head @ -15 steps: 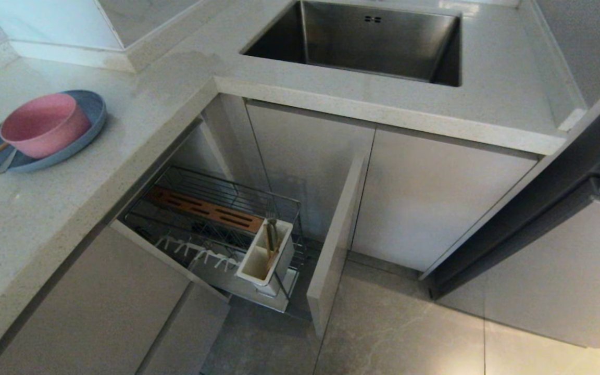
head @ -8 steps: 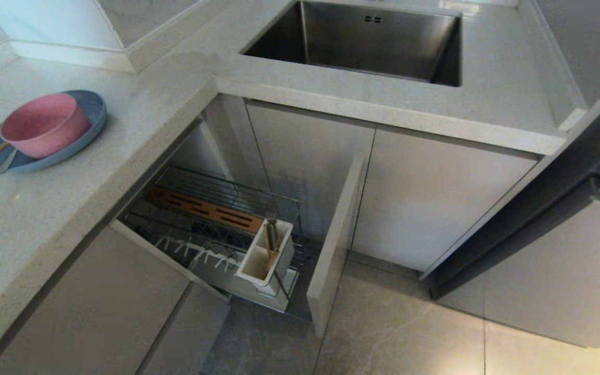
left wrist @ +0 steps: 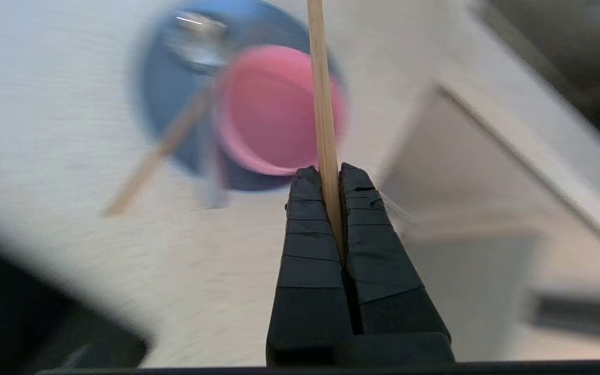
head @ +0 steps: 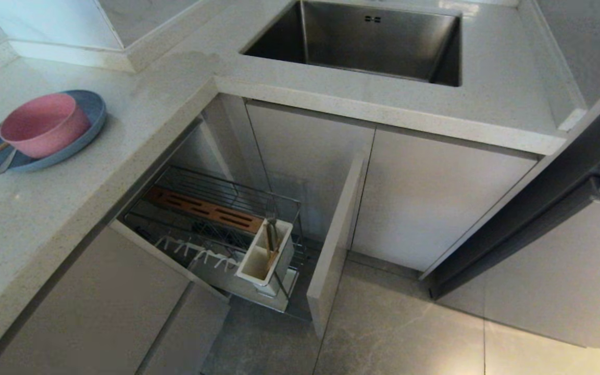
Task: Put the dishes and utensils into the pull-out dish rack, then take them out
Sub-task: Take the chopsticks out of the cupboard
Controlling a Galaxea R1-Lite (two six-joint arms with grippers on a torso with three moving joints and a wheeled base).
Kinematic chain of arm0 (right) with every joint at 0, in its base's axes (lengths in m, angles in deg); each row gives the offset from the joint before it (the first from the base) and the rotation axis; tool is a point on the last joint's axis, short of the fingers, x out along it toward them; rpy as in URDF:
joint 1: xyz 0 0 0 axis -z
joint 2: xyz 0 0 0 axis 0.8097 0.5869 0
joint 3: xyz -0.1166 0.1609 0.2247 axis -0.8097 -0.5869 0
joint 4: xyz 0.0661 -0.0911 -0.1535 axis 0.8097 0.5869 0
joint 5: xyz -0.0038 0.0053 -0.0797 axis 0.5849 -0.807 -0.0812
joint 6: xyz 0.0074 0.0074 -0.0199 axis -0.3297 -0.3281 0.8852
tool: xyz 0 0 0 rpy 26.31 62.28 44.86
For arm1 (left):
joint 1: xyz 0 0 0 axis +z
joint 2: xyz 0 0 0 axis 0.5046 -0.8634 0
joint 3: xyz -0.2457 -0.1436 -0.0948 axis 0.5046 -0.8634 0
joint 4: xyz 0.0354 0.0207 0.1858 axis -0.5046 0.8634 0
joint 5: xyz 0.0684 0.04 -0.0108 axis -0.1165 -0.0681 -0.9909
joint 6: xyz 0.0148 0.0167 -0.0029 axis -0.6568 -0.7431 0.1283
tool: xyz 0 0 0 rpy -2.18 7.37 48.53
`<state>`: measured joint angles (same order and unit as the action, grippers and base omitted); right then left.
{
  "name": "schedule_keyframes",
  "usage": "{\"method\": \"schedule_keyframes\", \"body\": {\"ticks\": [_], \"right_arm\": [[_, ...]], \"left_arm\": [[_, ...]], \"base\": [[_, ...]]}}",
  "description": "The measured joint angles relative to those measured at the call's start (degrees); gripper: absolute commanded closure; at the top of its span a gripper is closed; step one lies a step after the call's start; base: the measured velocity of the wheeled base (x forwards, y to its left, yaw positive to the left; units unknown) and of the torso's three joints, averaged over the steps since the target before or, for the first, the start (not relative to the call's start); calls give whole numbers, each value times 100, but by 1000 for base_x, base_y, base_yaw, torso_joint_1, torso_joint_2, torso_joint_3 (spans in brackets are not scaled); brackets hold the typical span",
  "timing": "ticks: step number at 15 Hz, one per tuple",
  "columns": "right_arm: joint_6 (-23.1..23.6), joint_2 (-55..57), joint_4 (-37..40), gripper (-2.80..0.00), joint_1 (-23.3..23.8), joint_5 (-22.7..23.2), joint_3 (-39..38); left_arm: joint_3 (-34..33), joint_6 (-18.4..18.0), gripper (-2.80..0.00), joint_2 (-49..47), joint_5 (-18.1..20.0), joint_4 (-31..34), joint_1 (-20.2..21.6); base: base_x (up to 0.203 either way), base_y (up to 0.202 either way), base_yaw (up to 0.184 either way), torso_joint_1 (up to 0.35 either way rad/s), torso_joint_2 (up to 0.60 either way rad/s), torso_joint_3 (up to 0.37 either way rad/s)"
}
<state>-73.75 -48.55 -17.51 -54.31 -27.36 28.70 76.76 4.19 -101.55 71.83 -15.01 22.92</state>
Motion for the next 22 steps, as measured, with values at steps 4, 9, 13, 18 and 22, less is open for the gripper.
{"method": "schedule_keyframes", "body": {"ticks": [4, 9, 13, 18, 22], "right_arm": [[0, 0, -1, 0, 0, 0, 0], [0, 0, -1, 0, 0, 0, 0], [0, 0, 0, 0, 0, 0, 0], [0, 0, -1, 0, 0, 0, 0], [0, 0, -1, 0, 0, 0, 0]], "left_arm": [[59, 0, 0, -558, 1277, -165, 308], [74, 1, 0, -1236, 1633, -374, 509], [76, 5, 0, -1608, 1791, -308, 341], [74, 18, 0, -2055, 2434, -282, 293], [74, 16, 0, -2351, 2565, -277, 212]], "base": [[0, 0, 0, 0, 0, 0], [0, 0, 0, 0, 0, 0], [0, 0, 0, 0, 0, 0], [0, 0, 0, 0, 0, 0], [0, 0, 0, 0, 0, 0]]}}
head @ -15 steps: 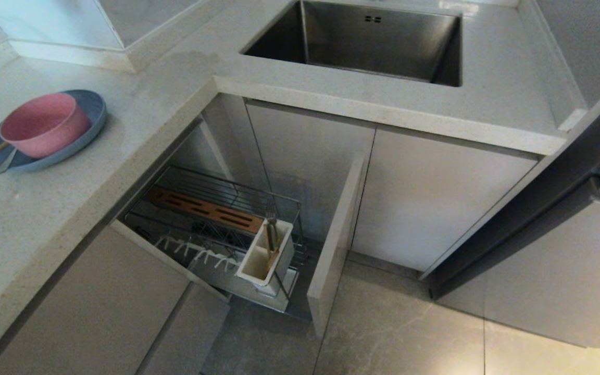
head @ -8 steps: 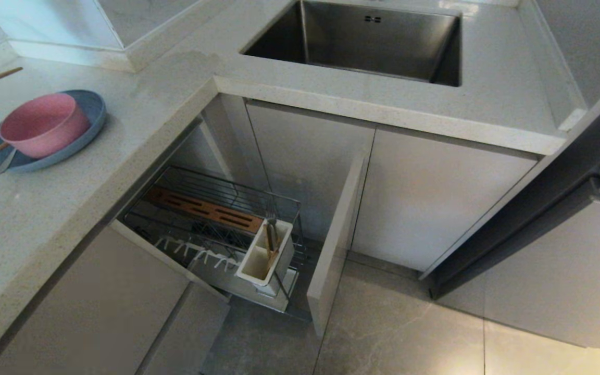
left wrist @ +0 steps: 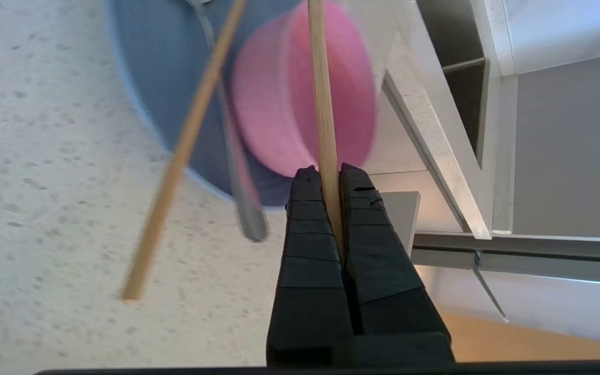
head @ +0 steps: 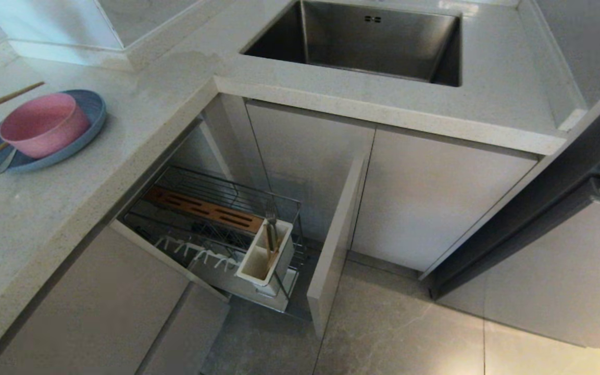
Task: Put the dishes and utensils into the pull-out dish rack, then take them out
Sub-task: Take the chopsticks out of the cupboard
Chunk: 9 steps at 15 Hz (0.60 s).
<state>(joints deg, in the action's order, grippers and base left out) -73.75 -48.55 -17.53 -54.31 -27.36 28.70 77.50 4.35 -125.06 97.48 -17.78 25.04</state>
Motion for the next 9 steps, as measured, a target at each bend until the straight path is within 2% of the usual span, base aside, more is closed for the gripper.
{"method": "schedule_keyframes", "body": {"ticks": [4, 9], "right_arm": [[0, 0, 0, 0, 0, 0, 0], [0, 0, 0, 0, 0, 0, 0]], "left_arm": [[44, -2, 0, -304, -3, -20, -33], [73, 157, 0, -569, 2, -409, -77]], "base": [[0, 0, 0, 0, 0, 0], [0, 0, 0, 0, 0, 0]]}}
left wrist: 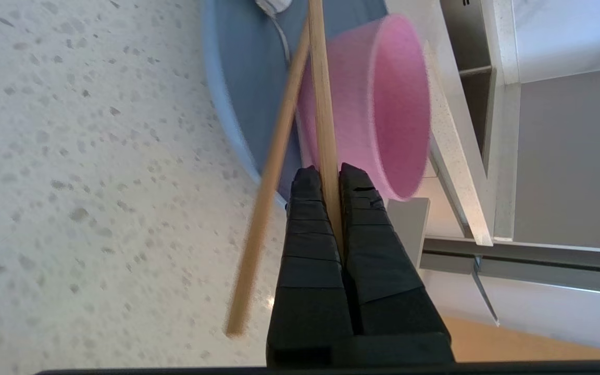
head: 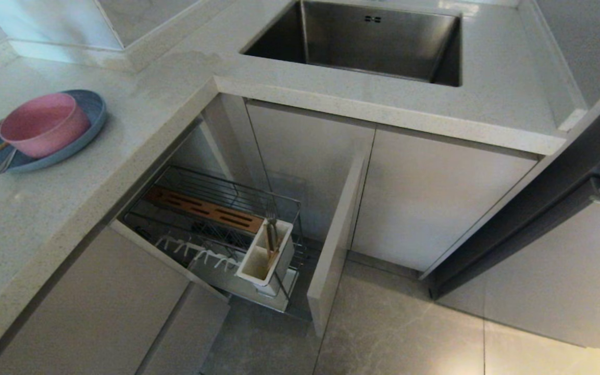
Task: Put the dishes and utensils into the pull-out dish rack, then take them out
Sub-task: Take the chopsticks out of the cupboard
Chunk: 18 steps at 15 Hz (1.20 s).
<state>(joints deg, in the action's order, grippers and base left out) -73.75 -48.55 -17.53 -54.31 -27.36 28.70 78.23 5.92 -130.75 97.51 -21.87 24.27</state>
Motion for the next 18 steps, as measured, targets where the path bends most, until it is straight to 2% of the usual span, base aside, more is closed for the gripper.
{"method": "schedule_keyframes", "body": {"ticks": [8, 9, 18], "right_arm": [[0, 0, 0, 0, 0, 0, 0], [0, 0, 1, 0, 0, 0, 0], [0, 0, 0, 0, 0, 0, 0]], "left_arm": [[0, 28, 0, -151, -5, -99, -116], [0, 28, -280, -157, -11, -99, -119], [-2, 39, -280, 14, -6, -100, -102]], "base": [[0, 0, 0, 0, 0, 0], [0, 0, 0, 0, 0, 0], [0, 0, 0, 0, 0, 0]]}}
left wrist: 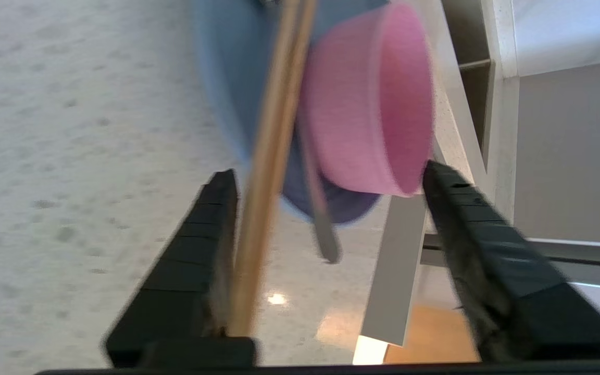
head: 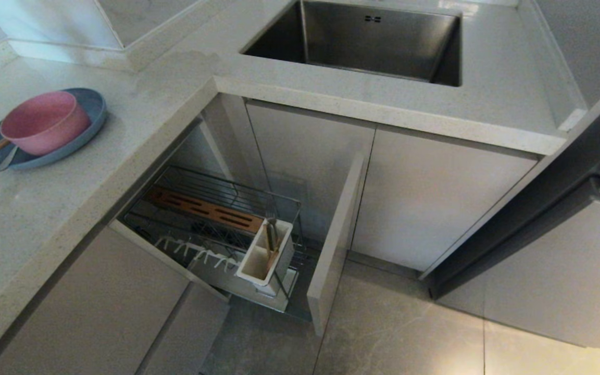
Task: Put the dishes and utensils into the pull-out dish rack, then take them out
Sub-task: Take the chopsticks out of the cupboard, then close the cupboard
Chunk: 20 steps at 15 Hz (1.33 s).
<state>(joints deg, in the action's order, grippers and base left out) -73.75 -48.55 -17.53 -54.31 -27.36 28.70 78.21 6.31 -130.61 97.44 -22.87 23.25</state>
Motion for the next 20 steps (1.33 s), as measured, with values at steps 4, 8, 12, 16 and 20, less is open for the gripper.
{"method": "schedule_keyframes", "body": {"ticks": [4, 8, 12, 16, 20], "right_arm": [[0, 0, 0, 0, 0, 0, 0], [0, 0, 5, 0, 0, 0, 0], [0, 0, 0, 0, 0, 0, 0], [0, 0, 0, 0, 0, 0, 0], [0, 0, 0, 0, 0, 0, 0]], "left_arm": [[-7, 2, 0, 472, -13, 8, 82], [-16, 175, 0, 1260, -219, 15, 296], [-51, 325, 0, 2122, -1588, 33, 142], [-157, 329, 0, 2884, -4222, 107, -1121], [-339, 153, 0, 3450, -6924, 115, -2776]], "base": [[0, 0, 0, 0, 0, 0], [0, 0, 0, 0, 0, 0], [0, 0, 0, 0, 0, 0], [0, 0, 0, 0, 0, 0], [0, 0, 0, 0, 0, 0]]}}
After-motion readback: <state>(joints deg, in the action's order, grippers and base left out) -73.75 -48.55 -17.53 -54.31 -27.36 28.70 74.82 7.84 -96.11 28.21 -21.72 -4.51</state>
